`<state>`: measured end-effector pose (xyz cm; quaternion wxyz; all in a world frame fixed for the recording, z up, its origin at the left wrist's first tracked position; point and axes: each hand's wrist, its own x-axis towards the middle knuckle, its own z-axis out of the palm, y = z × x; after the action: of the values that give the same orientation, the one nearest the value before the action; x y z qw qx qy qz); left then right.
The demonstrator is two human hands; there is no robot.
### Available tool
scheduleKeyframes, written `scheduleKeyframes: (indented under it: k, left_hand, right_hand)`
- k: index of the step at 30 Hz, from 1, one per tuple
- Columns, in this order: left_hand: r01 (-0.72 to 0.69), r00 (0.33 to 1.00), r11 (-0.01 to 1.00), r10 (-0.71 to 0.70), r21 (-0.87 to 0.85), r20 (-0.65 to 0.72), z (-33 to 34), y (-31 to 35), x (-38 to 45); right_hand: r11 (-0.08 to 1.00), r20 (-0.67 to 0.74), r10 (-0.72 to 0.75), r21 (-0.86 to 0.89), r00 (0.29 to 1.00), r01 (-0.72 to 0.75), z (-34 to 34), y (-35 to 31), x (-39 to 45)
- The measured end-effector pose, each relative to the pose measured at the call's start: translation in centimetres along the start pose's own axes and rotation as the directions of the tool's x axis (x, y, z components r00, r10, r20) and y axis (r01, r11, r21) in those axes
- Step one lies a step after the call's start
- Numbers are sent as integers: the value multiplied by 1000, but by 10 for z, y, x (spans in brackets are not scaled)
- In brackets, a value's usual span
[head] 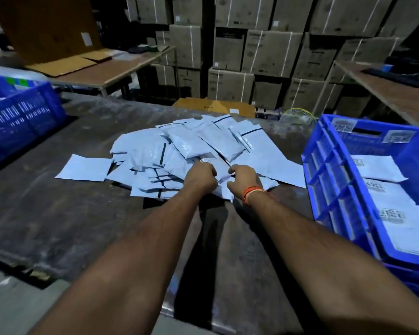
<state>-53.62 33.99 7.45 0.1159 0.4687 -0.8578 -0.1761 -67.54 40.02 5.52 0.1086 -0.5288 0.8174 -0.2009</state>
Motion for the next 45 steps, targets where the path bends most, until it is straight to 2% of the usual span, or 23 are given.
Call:
scheduleKeyframes:
  k: [3, 7, 12, 17, 20, 22, 24, 26, 28, 30, 31, 35, 39, 41, 45]
  left_hand:
    - [31, 999, 999, -31, -40, 6, 7, -14, 17]
    - [80, 996, 991, -83, -103, -27, 19, -32, 32]
    - [56, 997, 985, -65, -161, -49, 29, -49, 41]
    - [11, 995, 965, -36, -264, -92, 29, -63, 46]
    - [-85, 992, 938, 49, -335, -116, 23, -69, 34]
    - [-147, 984, 905, 93, -400, -150, 19, -72, 22]
    - [-182, 980, 860, 115, -477, -165, 16, -73, 8]
    - [-181, 983, 805, 124, -565, -138, 12, -69, -5]
    - [-191, 981, 699, 165, -689, -104, 9, -65, -18]
    - [-122, 976, 575, 219, -809, 8, 9, -62, -34]
    - [-81, 969, 558, 238, -826, 66, 13, -62, -41]
    - [-40, 950, 605, 271, -795, 158, 44, -70, -64]
    - [28, 961, 728, 169, -685, 219, 64, -72, -70]
    - [61, 956, 769, 138, -636, 259, 72, -72, -71]
    - [6, 957, 896, 124, -444, 263, 78, -69, -80]
  right_hand:
    - [999, 54, -29, -33, 998, 30, 25, -7, 26]
    - [972, 60, -119, -197, 991, 129, 53, -13, 45]
    - [972, -71, -139, -200, 988, 122, 58, -13, 46]
    - [984, -276, -94, 117, 957, 131, 39, -8, 24]
    - [930, -442, 63, 350, 895, 107, 20, -8, -3]
    - [880, -505, 203, 470, 839, 70, 8, -4, -17]
    - [826, -494, 312, 563, 811, 25, 0, 7, -32]
    - [766, -435, 376, 643, 818, -10, -1, 18, -50]
    - [707, -386, 428, 706, 817, -37, 3, 26, -70]
    - [660, -336, 477, 747, 812, -79, 9, 32, -92]
    - [644, -308, 501, 757, 809, -110, 12, 35, -101]
    - [675, -255, 556, 694, 791, -250, 25, 48, -136]
    - [714, -187, 551, 611, 814, -343, 40, 52, -162]
    - [718, -180, 571, 582, 801, -382, 43, 50, -173]
    - [721, -176, 637, 480, 751, -499, 43, 41, -190]
